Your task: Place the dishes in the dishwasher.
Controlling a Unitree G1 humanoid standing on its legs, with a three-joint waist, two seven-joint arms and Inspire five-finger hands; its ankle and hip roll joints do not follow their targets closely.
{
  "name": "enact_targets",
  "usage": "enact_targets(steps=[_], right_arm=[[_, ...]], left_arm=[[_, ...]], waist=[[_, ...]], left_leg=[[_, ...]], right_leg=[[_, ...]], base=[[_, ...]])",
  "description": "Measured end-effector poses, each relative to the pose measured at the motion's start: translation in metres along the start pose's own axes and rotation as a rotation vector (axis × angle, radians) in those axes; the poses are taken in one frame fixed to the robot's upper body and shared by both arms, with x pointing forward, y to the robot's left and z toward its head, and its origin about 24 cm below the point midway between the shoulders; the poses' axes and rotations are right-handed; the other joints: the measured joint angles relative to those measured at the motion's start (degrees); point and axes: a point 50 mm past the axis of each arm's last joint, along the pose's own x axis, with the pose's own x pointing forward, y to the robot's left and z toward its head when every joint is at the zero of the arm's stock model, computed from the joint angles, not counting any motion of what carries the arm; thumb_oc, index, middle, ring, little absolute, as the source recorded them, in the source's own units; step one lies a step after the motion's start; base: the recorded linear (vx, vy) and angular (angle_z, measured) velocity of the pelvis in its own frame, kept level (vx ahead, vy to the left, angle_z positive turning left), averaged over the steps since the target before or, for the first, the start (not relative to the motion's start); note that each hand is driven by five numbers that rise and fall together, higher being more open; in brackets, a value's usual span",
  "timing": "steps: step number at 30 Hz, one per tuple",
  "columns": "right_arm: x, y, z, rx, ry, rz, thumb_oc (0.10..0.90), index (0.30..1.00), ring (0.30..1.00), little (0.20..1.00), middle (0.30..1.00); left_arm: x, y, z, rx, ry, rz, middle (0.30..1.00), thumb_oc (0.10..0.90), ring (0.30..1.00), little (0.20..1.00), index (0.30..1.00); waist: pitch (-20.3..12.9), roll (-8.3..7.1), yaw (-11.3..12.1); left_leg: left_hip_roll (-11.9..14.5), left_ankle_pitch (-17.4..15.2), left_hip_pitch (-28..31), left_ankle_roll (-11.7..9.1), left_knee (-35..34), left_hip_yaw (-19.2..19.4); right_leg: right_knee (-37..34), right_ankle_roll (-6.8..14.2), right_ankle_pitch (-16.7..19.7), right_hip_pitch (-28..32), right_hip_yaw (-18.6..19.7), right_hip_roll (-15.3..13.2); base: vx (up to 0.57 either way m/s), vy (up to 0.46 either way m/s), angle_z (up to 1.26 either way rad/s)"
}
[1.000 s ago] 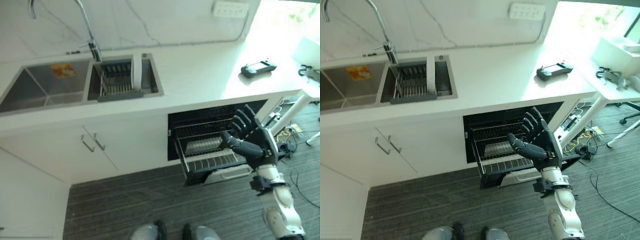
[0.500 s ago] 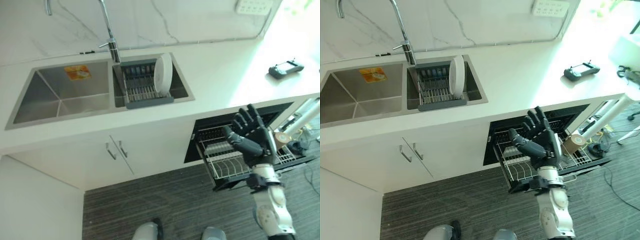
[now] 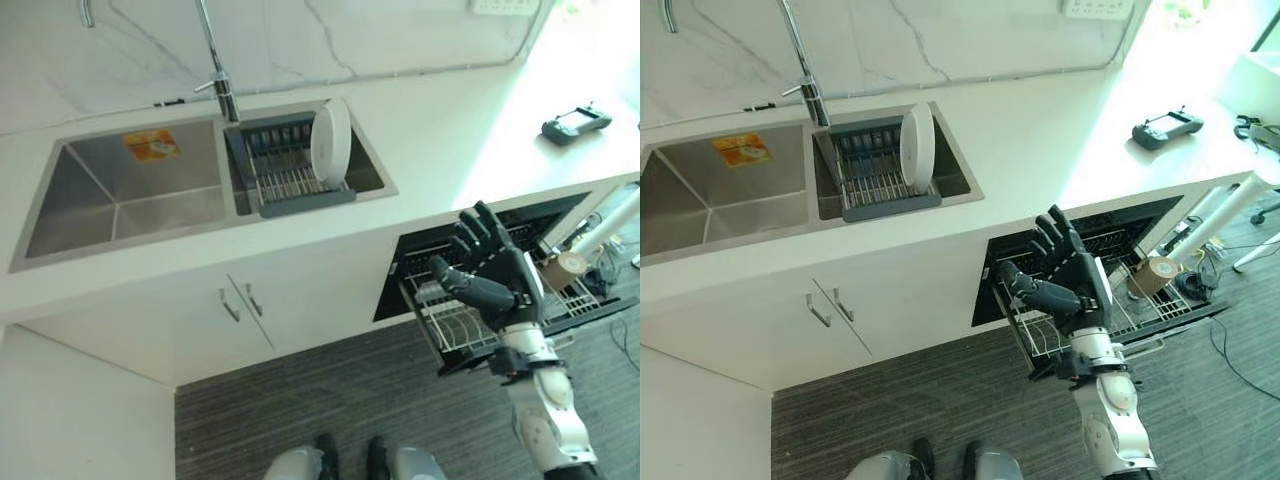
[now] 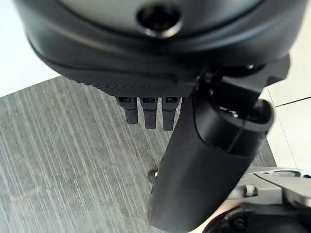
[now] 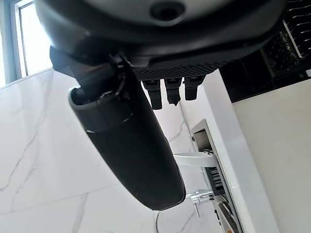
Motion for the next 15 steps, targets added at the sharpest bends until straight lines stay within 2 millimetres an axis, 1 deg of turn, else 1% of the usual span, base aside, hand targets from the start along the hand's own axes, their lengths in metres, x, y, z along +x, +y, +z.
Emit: enact_targets(steps=[1,2,3,4,5,6,7,8,10,11,12,13,14,15], right_arm=[[-0.001,-0.001,-0.001,-0.001,0.003,-0.003,0.800,0.900,0.900,0.900,0.900],[-0.001,-0.002,-0.001,-0.001,0.007,-0.006,0.800,0.900,0.900,0.900,0.900],[-0.001,-0.002,-0.002,-0.003,0.009,-0.009,0.800,0.900,0.900,0.900,0.900],[-0.002,-0.004,-0.001,-0.005,0.005,-0.017,0.800,0.900,0.900,0.900,0.900],[-0.004,-0.006,-0.001,-0.012,0.006,-0.032,0.800,0.900,0.900,0.900,0.900],[-0.003,-0.007,0.000,-0.024,0.003,-0.032,0.800,0.900,0.900,0.900,0.900],[-0.002,-0.005,0.000,-0.037,0.001,-0.023,0.800,0.900,0.900,0.900,0.900],[0.000,-0.004,0.001,-0.040,-0.003,-0.016,0.800,0.900,0.900,0.900,0.900],[0.002,-0.002,0.001,-0.036,-0.005,-0.018,0.800,0.900,0.900,0.900,0.900],[0.002,0.000,-0.001,-0.035,0.004,-0.013,0.800,0.900,0.900,0.900,0.900],[0.002,0.001,-0.002,-0.044,0.008,-0.006,0.800,0.900,0.900,0.900,0.900],[0.002,0.001,-0.002,-0.064,0.012,0.000,0.800,0.900,0.900,0.900,0.900],[0.002,0.000,-0.001,-0.081,0.013,0.002,0.800,0.900,0.900,0.900,0.900],[0.002,-0.003,0.001,-0.091,0.010,-0.011,0.800,0.900,0.900,0.900,0.900]], left_arm=[[0.000,0.000,-0.001,-0.021,0.001,-0.001,0.900,0.800,0.900,0.900,0.900],[0.000,0.000,0.000,-0.041,-0.007,0.001,0.900,0.800,0.900,0.900,0.900],[0.001,-0.006,0.001,-0.068,-0.015,-0.008,0.900,0.800,0.900,0.900,0.900],[0.001,-0.010,0.002,-0.068,-0.019,-0.022,0.900,0.800,0.900,0.900,0.900],[0.001,-0.011,0.003,-0.058,-0.022,-0.034,0.900,0.800,0.900,0.900,0.900],[0.001,-0.013,0.002,-0.052,-0.019,-0.039,0.900,0.800,0.900,0.900,0.900],[0.001,-0.016,0.001,-0.052,-0.017,-0.049,0.900,0.800,0.900,0.900,0.900],[0.001,-0.017,0.004,-0.053,-0.024,-0.054,0.900,0.800,0.900,0.900,0.900],[0.003,-0.021,0.007,-0.068,-0.038,-0.063,0.900,0.800,0.900,0.900,0.900],[0.003,-0.022,0.006,-0.076,-0.038,-0.064,0.900,0.800,0.900,0.900,0.900],[0.002,-0.022,0.004,-0.078,-0.034,-0.065,0.900,0.800,0.900,0.900,0.900],[0.003,-0.025,0.002,-0.080,-0.025,-0.071,0.900,0.800,0.900,0.900,0.900],[0.003,-0.026,0.000,-0.078,-0.017,-0.075,0.900,0.800,0.900,0.900,0.900],[0.003,-0.026,0.000,-0.073,-0.022,-0.072,0.900,0.800,0.900,0.900,0.900]], waist=[[0.04,0.15,-0.04],[0.18,0.33,-0.02],[0.27,0.50,0.04],[0.62,1.04,-0.26],[0.88,0.93,-0.43],[0.99,1.46,-0.47],[1.02,2.33,-0.31],[1.34,2.98,-0.31],[2.29,4.18,0.04],[2.78,3.64,0.05],[2.70,4.60,0.28],[3.13,4.56,0.93],[3.22,4.90,1.12],[3.11,5.16,0.98]], left_leg=[[0.47,0.15,-0.13,-0.60,1.24,-0.80],[1.30,-0.05,-1.80,-1.44,5.19,-2.54],[1.90,0.73,-4.62,-3.06,10.64,-4.30],[2.02,-0.01,-5.59,-3.13,12.19,-4.61],[0.92,-0.36,-5.38,-2.88,9.88,-5.60],[-0.76,-0.38,-4.31,-2.85,5.18,-7.13],[-2.21,-0.18,-3.30,-2.86,-1.04,-8.91],[-2.41,-0.06,-3.91,-2.80,-3.23,-8.67],[-1.31,0.04,-7.39,-3.13,0.75,-9.44],[-1.15,0.41,-9.51,-3.69,1.44,-10.55],[-0.84,0.70,-10.95,-4.06,1.61,-11.77],[-0.52,1.17,-11.88,-4.50,1.37,-11.95],[0.01,1.61,-12.89,-4.00,1.40,-11.32],[0.02,2.03,-12.50,-3.15,0.78,-10.09]], right_leg=[[-0.06,-0.61,-0.41,0.53,-0.19,0.14],[-0.02,-1.56,-1.02,0.94,-0.55,0.79],[-0.07,-2.52,-1.18,1.49,-0.77,1.14],[-0.86,-2.26,-0.79,2.28,-1.87,1.17],[-1.37,-2.19,-0.74,2.57,-2.04,1.34],[-2.34,-2.16,-0.36,2.74,-1.60,1.79],[-4.22,-2.52,0.72,3.00,-1.58,2.48],[-5.41,-3.11,1.48,3.13,-1.69,3.18],[-7.25,-2.86,1.57,4.38,-1.47,4.42],[-8.04,-2.77,1.62,4.95,-1.30,4.96],[-8.49,-2.84,1.53,5.70,-0.80,5.36],[-8.95,-2.65,1.39,6.56,0.01,5.85],[-9.35,-2.38,1.13,7.45,0.51,6.20],[-9.56,-2.33,0.46,8.79,1.05,6.29]], base=[[0.08,-0.138,0.08],[0.16,-0.122,0.06],[0.17,-0.049,0.09],[0.22,0.016,0.11],[0.14,0.078,0.11],[0.12,0.083,-0.04],[0.11,0.124,-0.10],[0.14,0.156,-0.06],[0.19,0.168,-0.03],[0.18,0.135,-0.17],[0.16,0.144,-0.36],[0.17,0.165,-0.50],[0.28,0.288,-0.48],[0.26,0.268,-0.31]])
